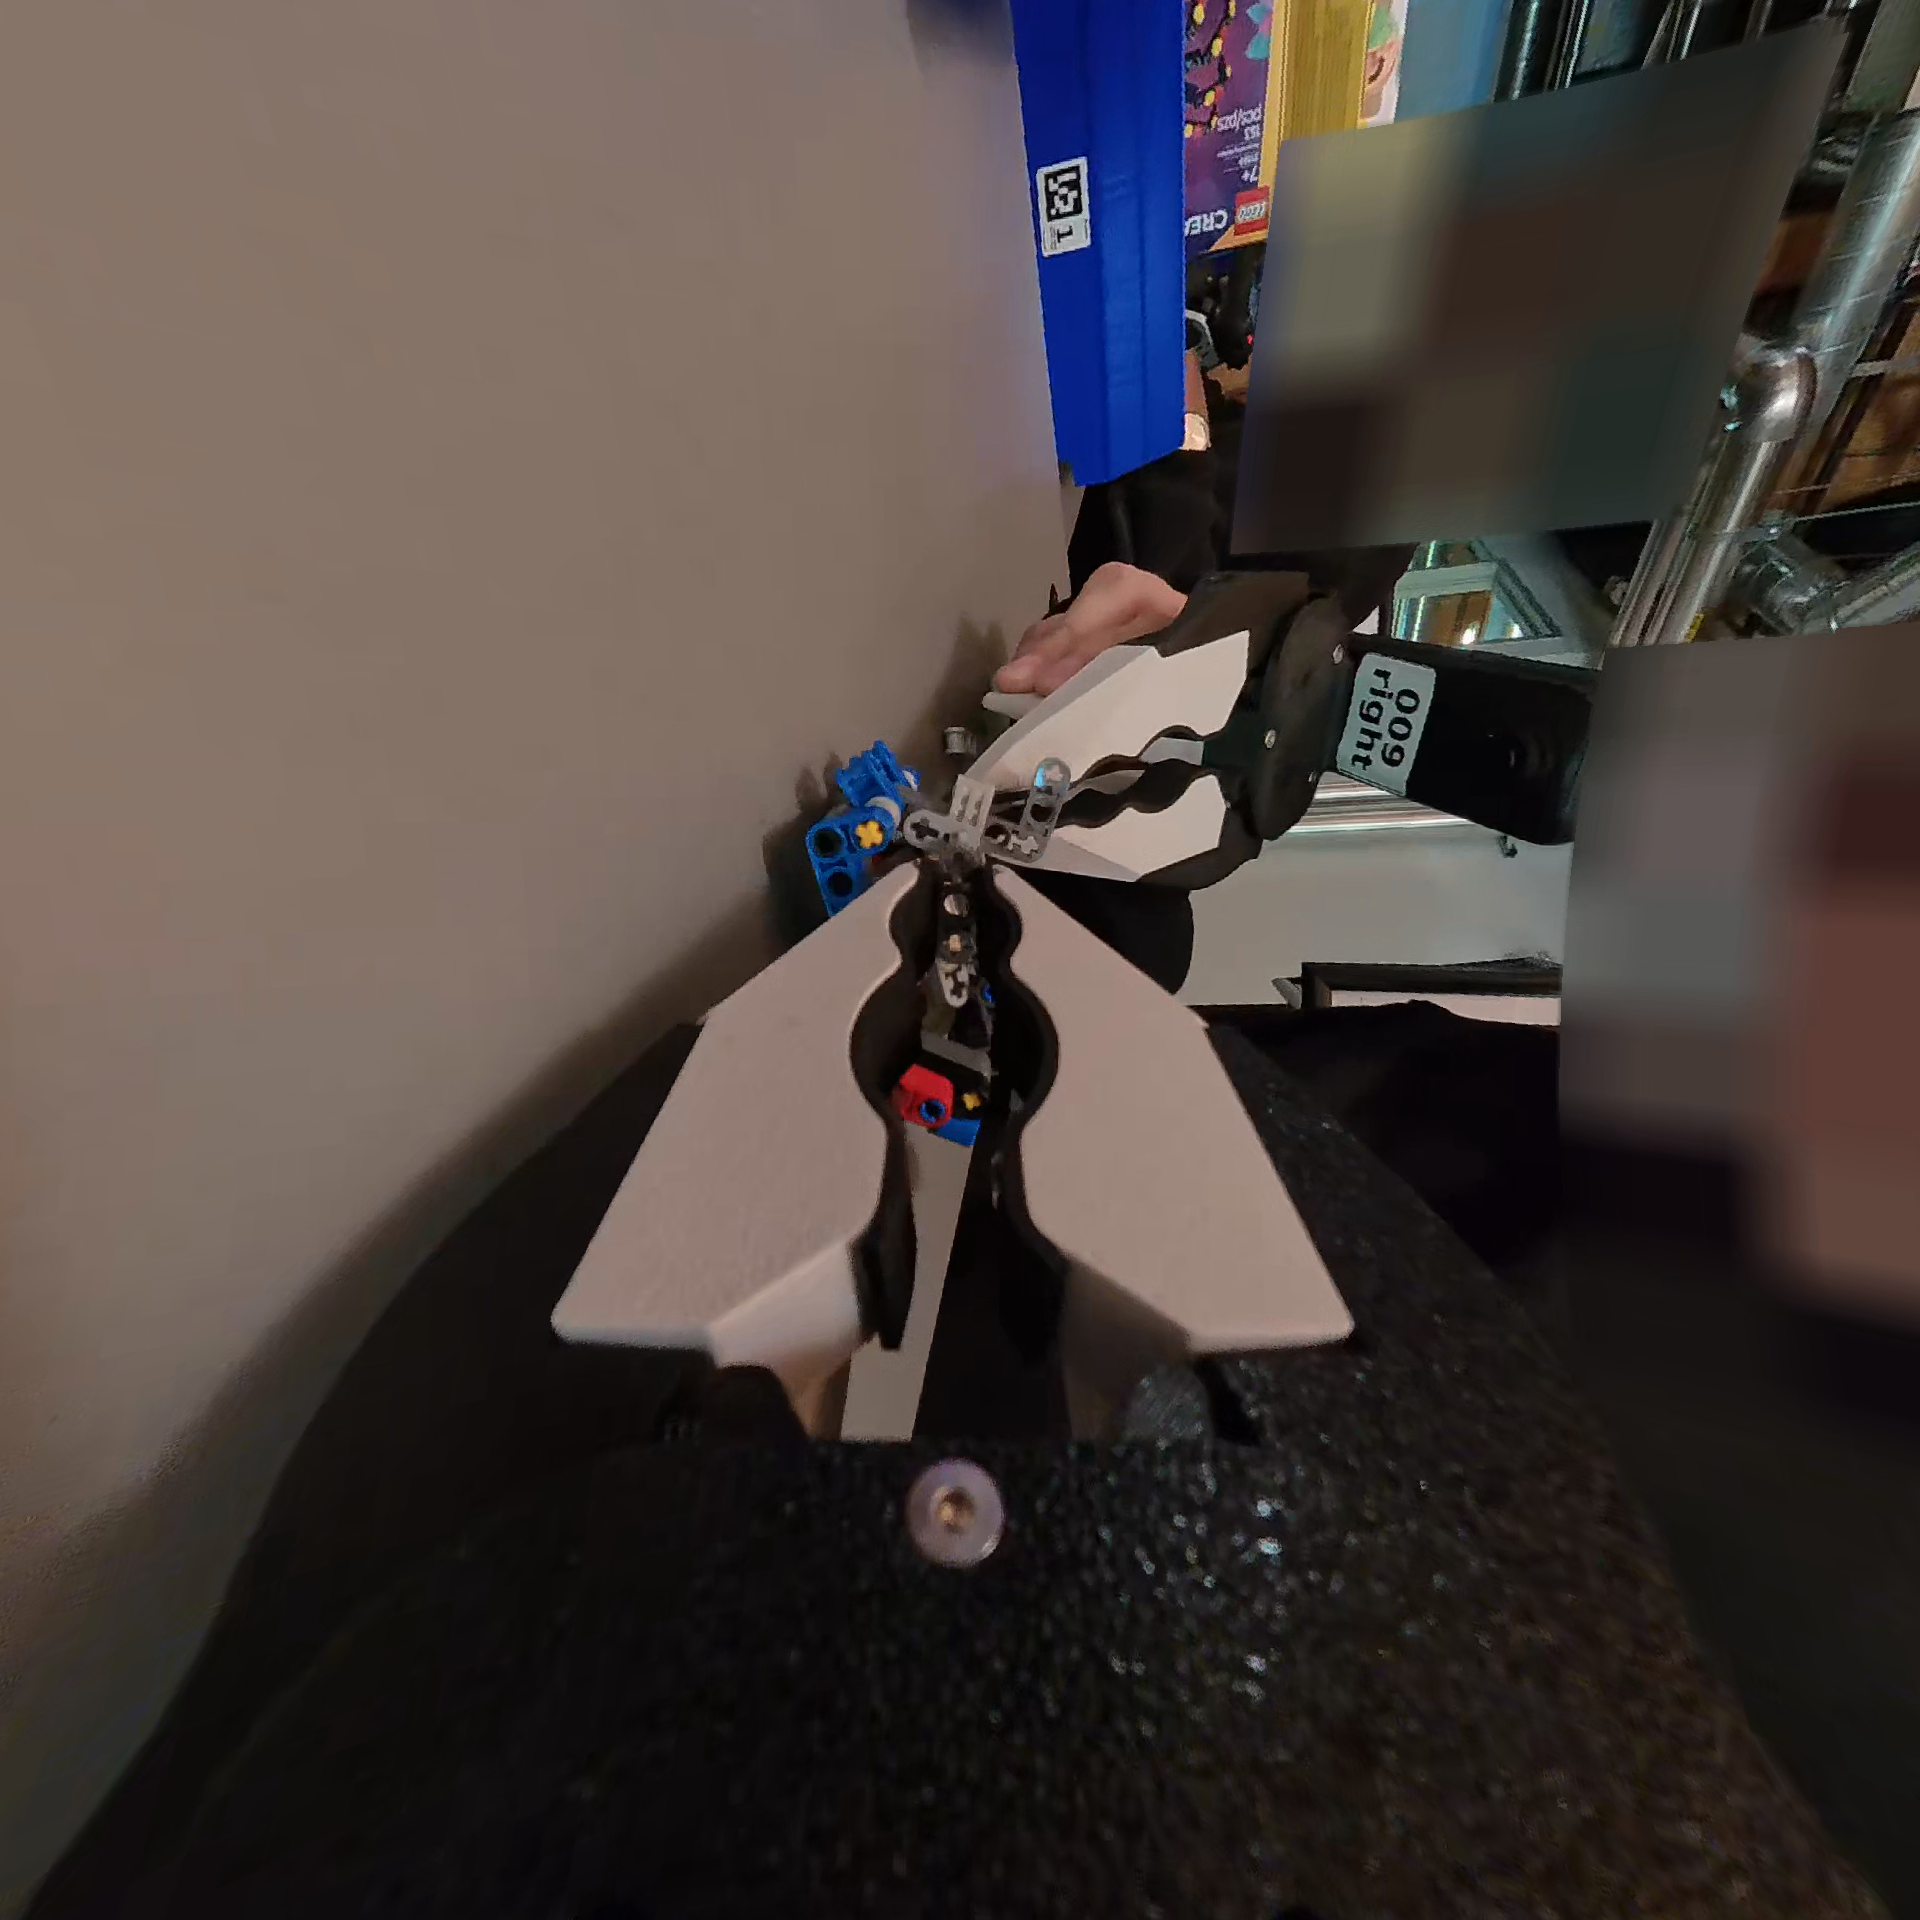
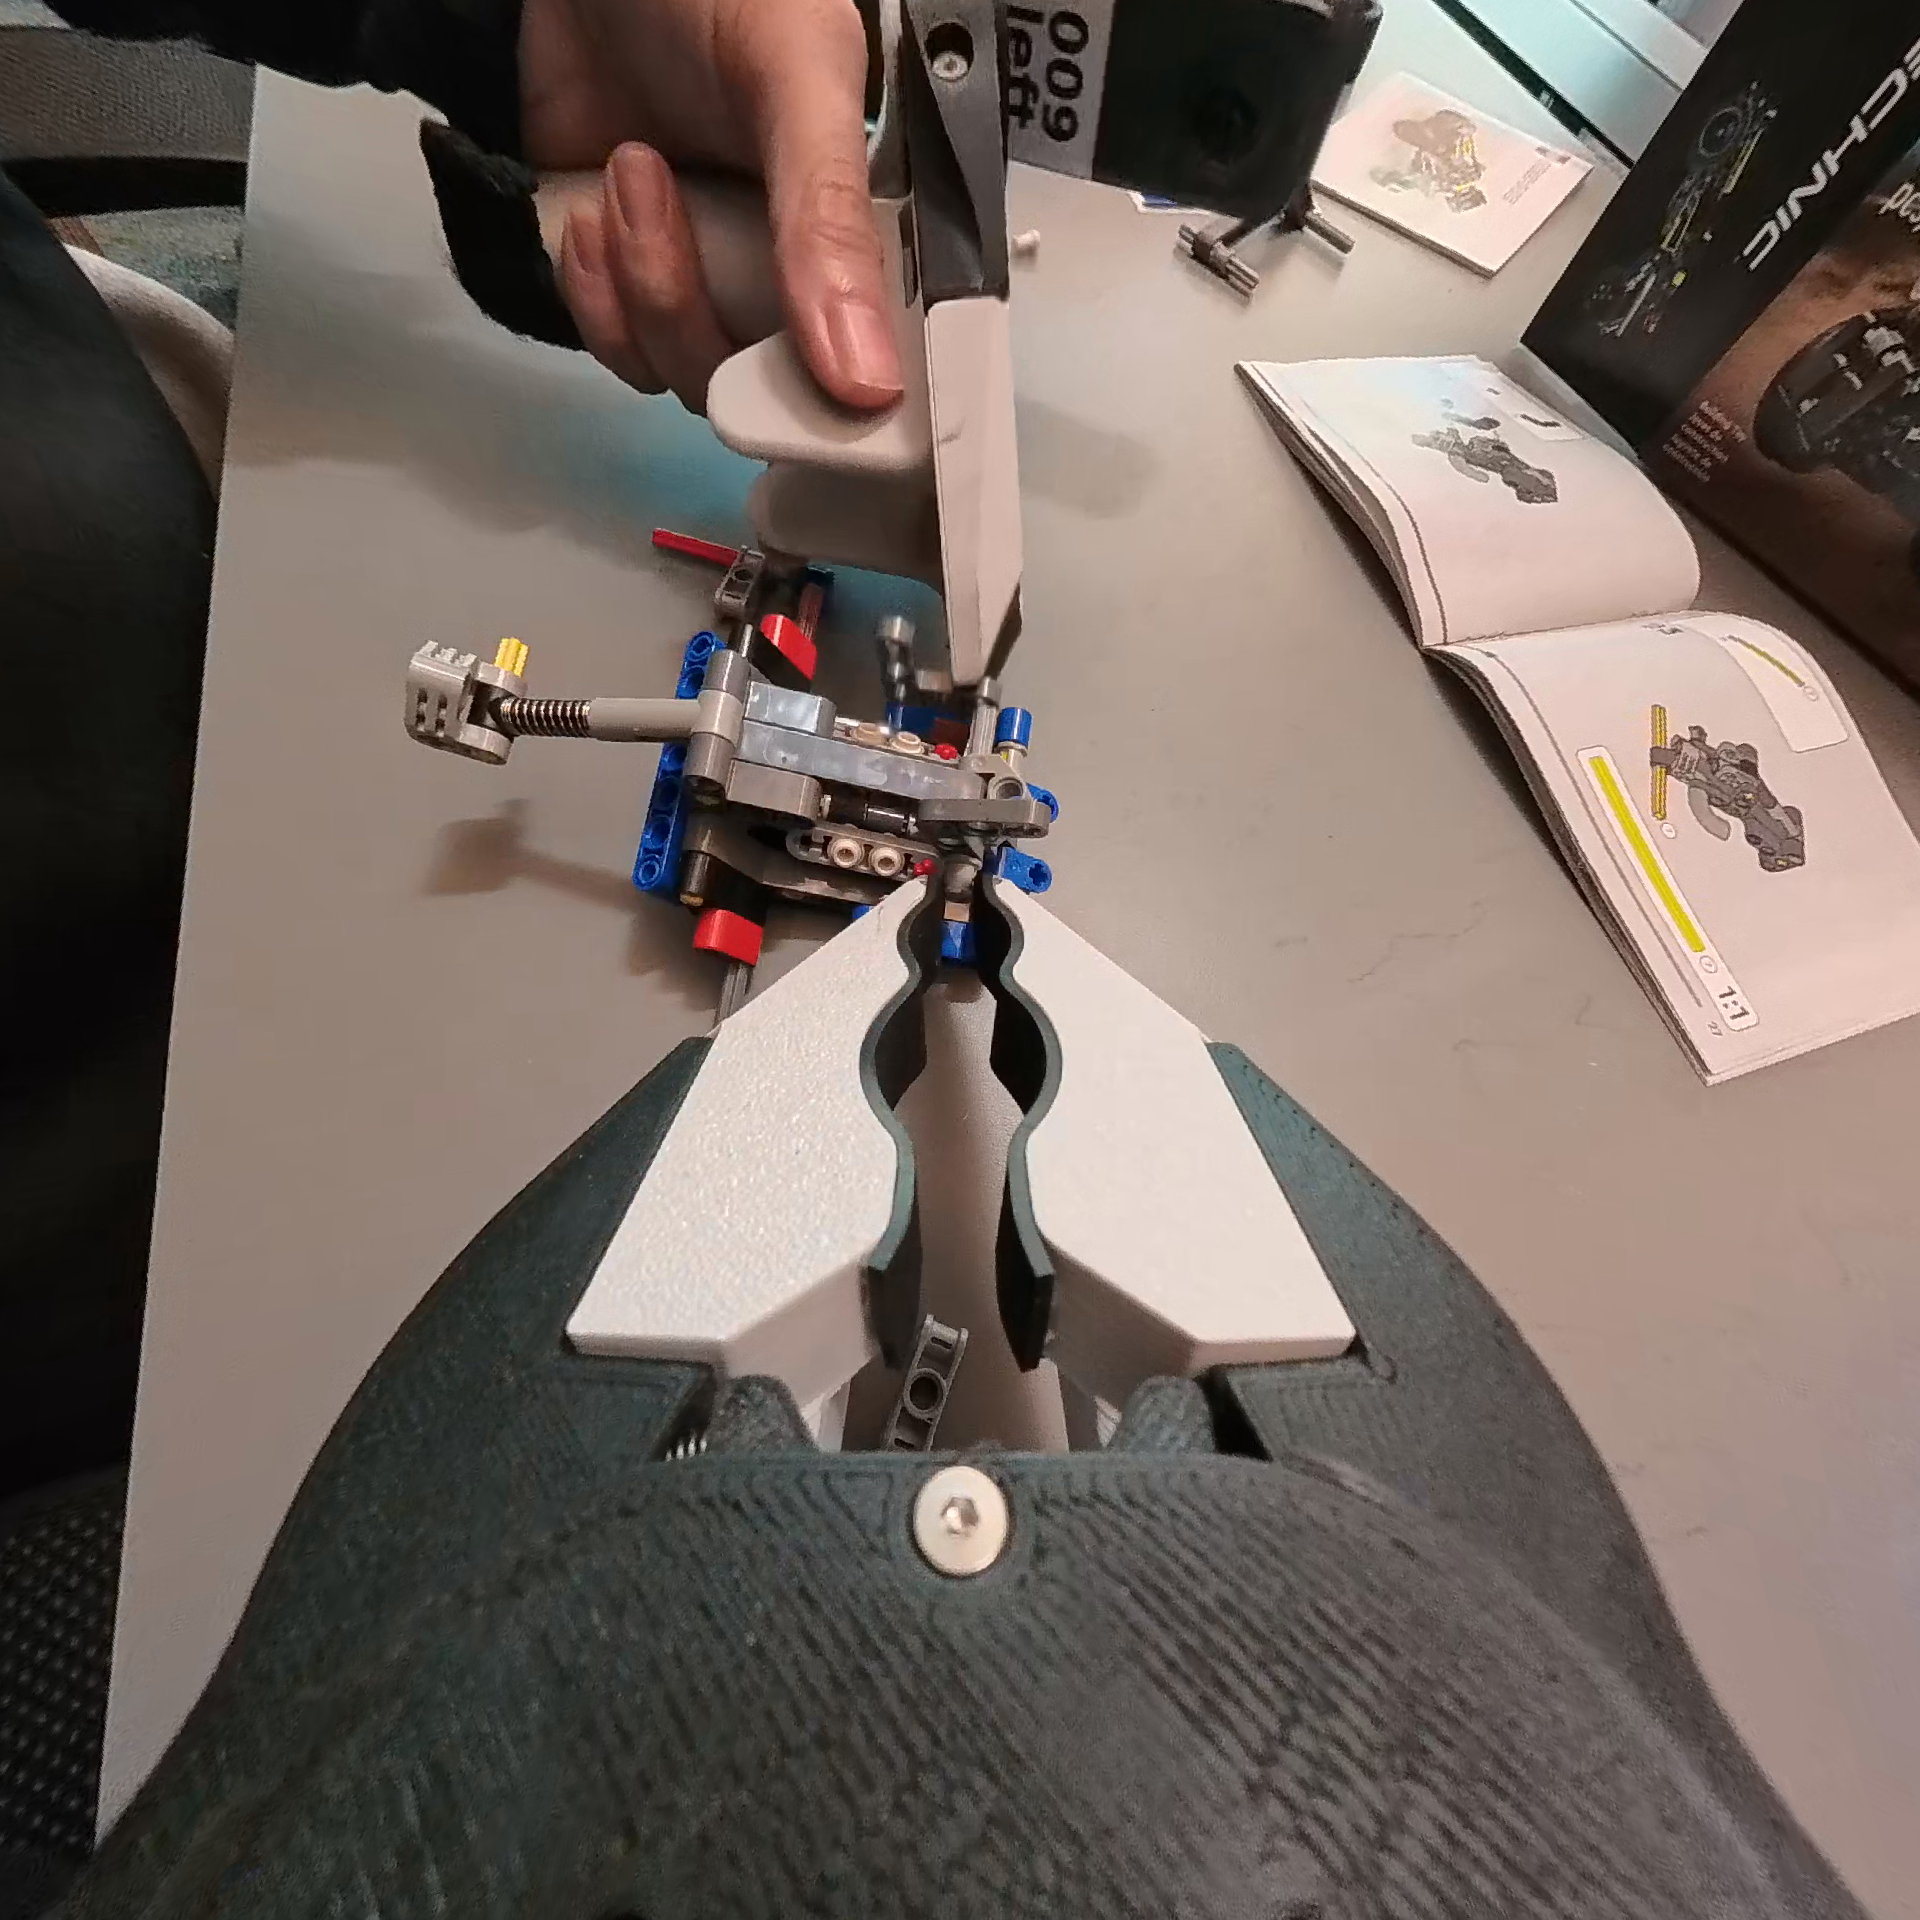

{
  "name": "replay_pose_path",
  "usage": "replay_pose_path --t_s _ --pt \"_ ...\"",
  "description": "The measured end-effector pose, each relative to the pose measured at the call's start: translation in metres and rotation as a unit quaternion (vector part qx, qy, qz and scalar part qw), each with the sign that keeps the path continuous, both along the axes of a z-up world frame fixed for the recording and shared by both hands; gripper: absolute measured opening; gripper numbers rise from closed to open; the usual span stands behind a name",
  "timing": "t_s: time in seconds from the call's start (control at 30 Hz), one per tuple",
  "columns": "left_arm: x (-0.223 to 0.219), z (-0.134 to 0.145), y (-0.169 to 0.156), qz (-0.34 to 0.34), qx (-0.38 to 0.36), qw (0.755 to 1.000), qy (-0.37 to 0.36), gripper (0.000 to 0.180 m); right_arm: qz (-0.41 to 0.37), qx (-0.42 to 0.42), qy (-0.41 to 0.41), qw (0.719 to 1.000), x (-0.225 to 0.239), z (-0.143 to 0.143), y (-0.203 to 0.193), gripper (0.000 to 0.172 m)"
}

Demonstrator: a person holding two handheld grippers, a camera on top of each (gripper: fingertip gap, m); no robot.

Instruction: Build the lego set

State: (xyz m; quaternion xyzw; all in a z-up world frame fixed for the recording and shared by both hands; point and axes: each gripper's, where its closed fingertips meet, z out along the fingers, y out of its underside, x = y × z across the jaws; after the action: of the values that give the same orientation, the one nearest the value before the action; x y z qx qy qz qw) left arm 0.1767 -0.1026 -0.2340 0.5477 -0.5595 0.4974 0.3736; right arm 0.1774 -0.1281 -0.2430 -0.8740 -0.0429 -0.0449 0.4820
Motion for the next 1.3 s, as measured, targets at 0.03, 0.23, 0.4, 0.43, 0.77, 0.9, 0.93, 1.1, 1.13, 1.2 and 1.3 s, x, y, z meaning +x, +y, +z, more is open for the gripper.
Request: replay_pose_path --t_s 0.03,0.23,0.4,0.43,0.77,0.9,0.93,1.1,1.13,1.2,1.3 --pt "0.0007 0.0003 -0.0004 -0.001 0.0 1.0 0.0 0.004 0.001 0.0 0.0 1.0 -0.0003 0.0002 -0.0002 0.003" --pt "0.0006 -0.0006 0.0006 -0.02 0.005 1.0 0.011 0.004 0.0 -0.001 0.001 1.0 0.0001 -0.0001 0.0002 0.004" --pt "0.0029 -0.0026 0.0028 -0.046 0.023 0.998 0.019 0.004 -0.002 -0.001 0.0 1.0 0.0001 -0.0001 0.0022 0.004" --pt "0.0033 -0.0027 0.0032 -0.055 0.026 0.998 0.021 0.004 0.0 -0.001 0.0 1.0 -0.0005 -0.0001 0.0027 0.004" --pt "0.0056 -0.0037 0.0042 -0.118 -0.021 0.988 0.099 0.004 0.006 -0.001 0.002 1.0 -0.0021 -0.0001 0.0042 0.003" --pt "0.0059 -0.0041 0.005 -0.131 -0.034 0.985 0.106 0.004 0.005 -0.002 0.005 1.0 -0.0017 -0.0004 0.0045 0.003" --pt "0.0062 -0.0042 0.0049 -0.134 -0.033 0.985 0.105 0.004 0.005 -0.002 0.005 1.0 -0.0016 -0.0005 0.0045 0.003" --pt "0.0067 -0.004 0.0047 -0.144 -0.033 0.983 0.109 0.004 0.005 -0.002 0.004 1.0 -0.0015 -0.0005 0.0045 0.003" --pt "0.0073 -0.0044 0.0047 -0.144 -0.031 0.983 0.11 0.004 0.004 -0.002 0.003 1.0 -0.0013 -0.0005 0.0046 0.003" --pt "0.0082 -0.005 0.0048 -0.147 -0.027 0.982 0.113 0.004 0.002 -0.002 0.003 1.0 -0.0008 -0.0007 0.0048 0.003" --pt "0.0067 -0.0048 0.005 -0.175 -0.016 0.978 0.111 0.004 0.004 -0.003 0.001 1.0 -0.001 -0.0007 0.0051 0.003"
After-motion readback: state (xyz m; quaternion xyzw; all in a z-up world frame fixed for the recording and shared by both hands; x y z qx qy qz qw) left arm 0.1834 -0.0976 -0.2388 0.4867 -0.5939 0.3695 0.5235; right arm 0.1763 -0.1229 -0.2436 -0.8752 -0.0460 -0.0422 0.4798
